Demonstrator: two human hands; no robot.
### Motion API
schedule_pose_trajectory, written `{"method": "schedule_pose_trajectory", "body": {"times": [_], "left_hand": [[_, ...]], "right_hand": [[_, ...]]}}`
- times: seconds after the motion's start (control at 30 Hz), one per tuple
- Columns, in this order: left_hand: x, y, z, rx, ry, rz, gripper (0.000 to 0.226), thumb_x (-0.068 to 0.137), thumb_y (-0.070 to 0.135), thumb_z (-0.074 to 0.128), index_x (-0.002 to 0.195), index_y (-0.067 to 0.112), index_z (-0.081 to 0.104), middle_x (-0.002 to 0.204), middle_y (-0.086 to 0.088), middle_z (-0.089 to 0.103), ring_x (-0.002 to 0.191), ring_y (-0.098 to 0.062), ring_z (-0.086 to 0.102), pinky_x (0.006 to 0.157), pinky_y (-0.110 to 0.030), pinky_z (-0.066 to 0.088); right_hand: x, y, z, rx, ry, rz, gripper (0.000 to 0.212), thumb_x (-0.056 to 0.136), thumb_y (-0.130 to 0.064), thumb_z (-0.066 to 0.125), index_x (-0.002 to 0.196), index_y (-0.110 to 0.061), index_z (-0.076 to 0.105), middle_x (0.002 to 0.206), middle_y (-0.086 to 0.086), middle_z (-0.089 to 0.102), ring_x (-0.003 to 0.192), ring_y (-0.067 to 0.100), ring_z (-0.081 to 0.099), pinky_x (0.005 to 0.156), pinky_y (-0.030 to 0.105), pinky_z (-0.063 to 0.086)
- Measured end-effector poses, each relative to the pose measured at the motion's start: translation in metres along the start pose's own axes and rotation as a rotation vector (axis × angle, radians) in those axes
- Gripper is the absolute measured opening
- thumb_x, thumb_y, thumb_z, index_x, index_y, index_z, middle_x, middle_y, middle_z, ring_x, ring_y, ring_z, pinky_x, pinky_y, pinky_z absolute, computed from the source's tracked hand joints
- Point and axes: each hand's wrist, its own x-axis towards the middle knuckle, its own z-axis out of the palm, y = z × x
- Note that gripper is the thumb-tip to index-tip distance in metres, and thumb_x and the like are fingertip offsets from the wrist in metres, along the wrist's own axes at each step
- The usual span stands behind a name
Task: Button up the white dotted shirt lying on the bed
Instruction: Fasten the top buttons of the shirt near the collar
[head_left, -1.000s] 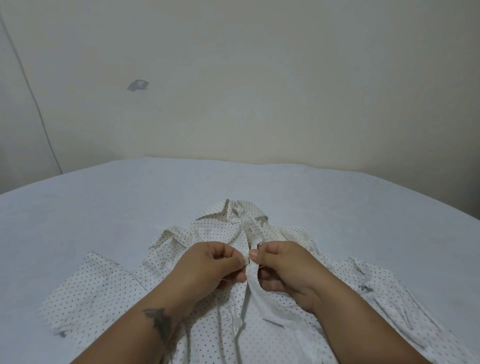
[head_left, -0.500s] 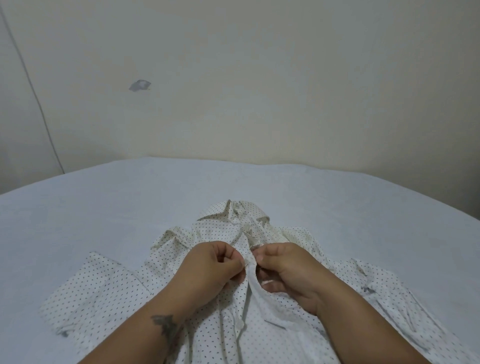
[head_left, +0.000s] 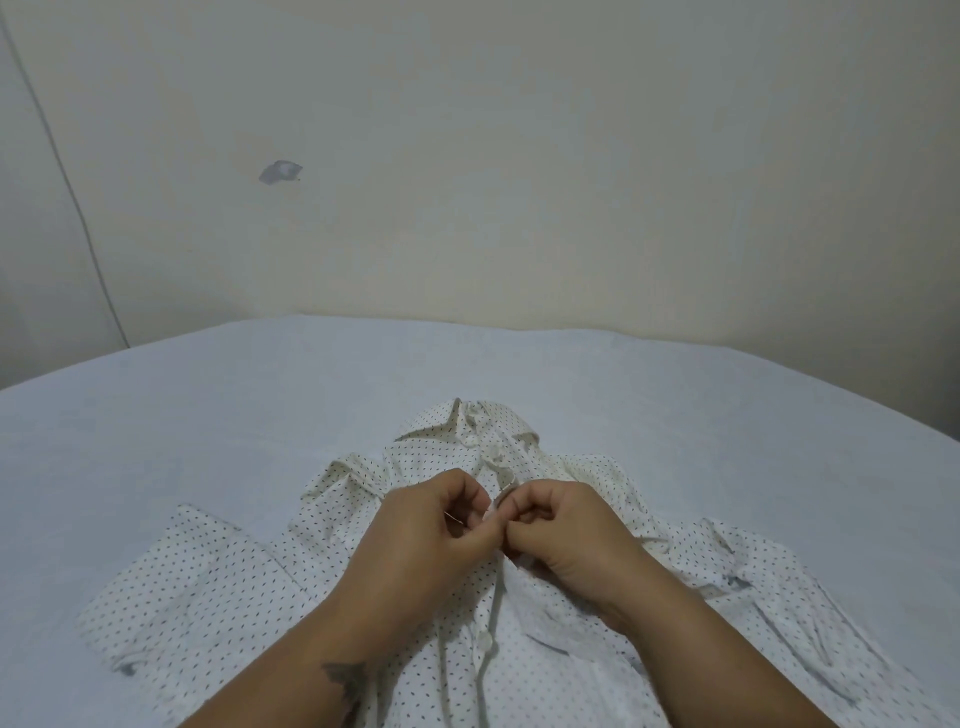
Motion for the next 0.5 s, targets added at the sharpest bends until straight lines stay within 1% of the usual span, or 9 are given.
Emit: {"method": "schedule_pose_trajectory", "body": {"times": [0.1,0.2,0.33,0.43,0.5], "left_hand": [[0.0003,-0.0007,0.0005,0.062,0.033,-0.003,0.008,0.08,0.032,0.068,0.075,0.031,0.062,0.072,0.012,0.071,0.065,-0.005,0.068,0.065,-0.034,0.059],[-0.0003,-0.0007,0.0016,0.079,0.04,-0.016,0.011,0.08,0.03,0.067,0.072,0.029,0.059,0.07,0.008,0.071,0.064,-0.007,0.068,0.062,-0.038,0.059],[0.0008,-0.0022,0.0027,0.102,0.045,-0.022,0.013,0.08,0.029,0.065,0.072,0.029,0.055,0.067,0.005,0.07,0.059,-0.012,0.064,0.057,-0.039,0.055],[0.002,-0.004,0.0035,0.113,0.039,-0.028,0.016,0.081,0.025,0.065,0.071,0.028,0.053,0.065,0.002,0.068,0.053,-0.01,0.058,0.055,-0.036,0.053],[0.0029,-0.0048,0.0032,0.091,0.027,-0.055,0.015,0.082,0.022,0.065,0.072,0.026,0.055,0.069,0.001,0.07,0.059,-0.014,0.063,0.058,-0.036,0.054]], "right_hand": [[0.0,0.0012,0.0034,-0.118,0.012,-0.06,0.006,0.078,-0.005,0.073,0.075,-0.01,0.07,0.055,-0.007,0.061,0.046,0.002,0.051,0.048,0.018,0.042],[0.0003,0.0032,0.0047,-0.239,0.037,-0.118,0.006,0.077,-0.012,0.074,0.077,-0.015,0.069,0.064,-0.006,0.062,0.052,0.003,0.049,0.053,0.019,0.046],[0.0001,0.0043,0.005,-0.345,0.053,-0.185,0.008,0.08,-0.018,0.074,0.077,-0.021,0.067,0.07,-0.006,0.064,0.054,-0.001,0.049,0.055,0.014,0.045],[0.0003,0.0056,0.0051,-0.377,0.048,-0.21,0.01,0.081,-0.019,0.074,0.075,-0.024,0.066,0.068,-0.009,0.063,0.053,-0.003,0.05,0.054,0.011,0.043],[0.0009,0.0057,0.005,-0.371,0.045,-0.213,0.01,0.082,-0.02,0.074,0.076,-0.023,0.066,0.067,-0.009,0.062,0.053,-0.003,0.05,0.054,0.011,0.043]]}}
